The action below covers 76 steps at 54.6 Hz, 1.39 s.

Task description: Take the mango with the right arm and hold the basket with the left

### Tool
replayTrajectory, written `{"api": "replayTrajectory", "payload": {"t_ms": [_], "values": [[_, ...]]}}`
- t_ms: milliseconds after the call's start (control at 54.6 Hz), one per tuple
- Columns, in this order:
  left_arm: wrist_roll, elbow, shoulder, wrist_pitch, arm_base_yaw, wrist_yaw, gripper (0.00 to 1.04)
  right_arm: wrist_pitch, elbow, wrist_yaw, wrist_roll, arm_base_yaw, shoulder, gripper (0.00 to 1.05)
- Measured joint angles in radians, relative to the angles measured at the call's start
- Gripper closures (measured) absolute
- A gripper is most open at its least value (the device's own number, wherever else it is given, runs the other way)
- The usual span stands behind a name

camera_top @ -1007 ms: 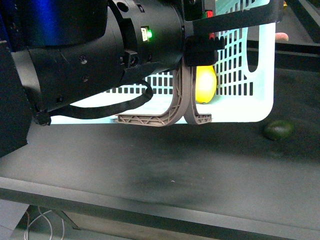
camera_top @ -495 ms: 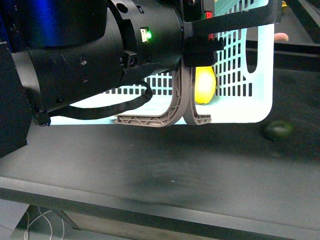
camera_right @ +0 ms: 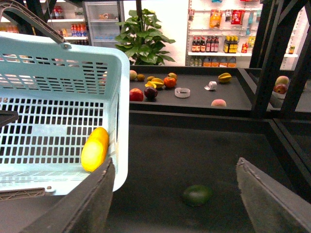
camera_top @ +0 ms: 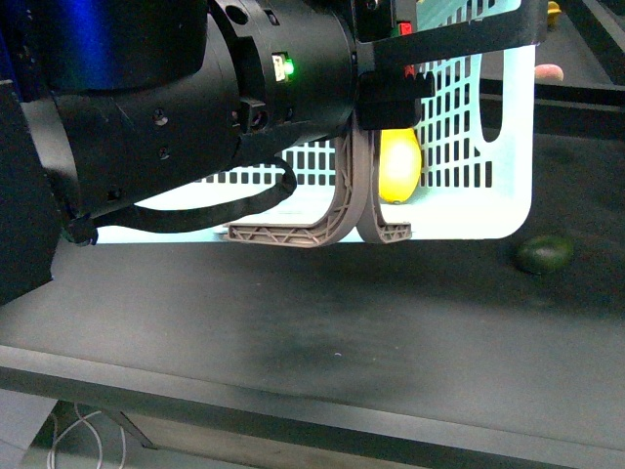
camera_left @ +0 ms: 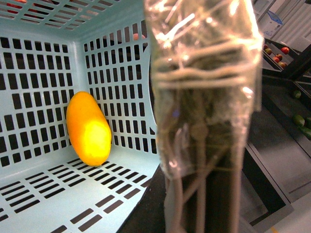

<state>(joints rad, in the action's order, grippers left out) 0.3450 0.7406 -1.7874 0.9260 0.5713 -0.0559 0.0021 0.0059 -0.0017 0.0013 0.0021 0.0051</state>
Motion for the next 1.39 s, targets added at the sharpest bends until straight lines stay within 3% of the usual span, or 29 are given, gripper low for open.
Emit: {"api": "replayTrajectory", "payload": {"t_ms": [165,458,476,586,659,733,989,1190,1392], "values": [[0.0,0.0,0.0,0.0,0.0,0.0,1.0,0.0,0.0,0.0,0.0,0.0,0.0,0.07],[0.0,0.0,0.0,0.0,0.0,0.0,1.0,0.0,0.0,0.0,0.0,0.0,0.0,0.08],[-0.003,0.0,0.0,-0.002,0.002,0.017,1.0,0.0,0.0,0.0,0.0,0.0,0.0,0.08],[-0.009,0.058,-0.021,-0.108,0.032,0.37,1.0,0.0,0.0,-0.002,0.0,0.0,0.0,0.08],[0.023,0.112,-0.054,-0.121,0.024,0.497,1.0,0.0,0.0,0.0,0.0,0.0,-0.001,0.08],[0.057,0.172,-0.092,-0.116,-0.003,0.545,1.0,0.0,0.0,0.0,0.0,0.0,-0.001,0.08],[0.234,0.368,-0.214,-0.177,-0.108,0.579,1.0,0.0,0.0,-0.001,0.0,0.0,-0.001,0.08],[0.51,0.541,-0.34,-0.283,-0.172,0.531,1.0,0.0,0.0,0.0,0.0,0.0,-0.001,0.08],[0.74,0.691,-0.443,-0.361,-0.22,0.557,1.0,0.0,0.0,0.0,0.0,0.0,-0.001,0.08]]}}
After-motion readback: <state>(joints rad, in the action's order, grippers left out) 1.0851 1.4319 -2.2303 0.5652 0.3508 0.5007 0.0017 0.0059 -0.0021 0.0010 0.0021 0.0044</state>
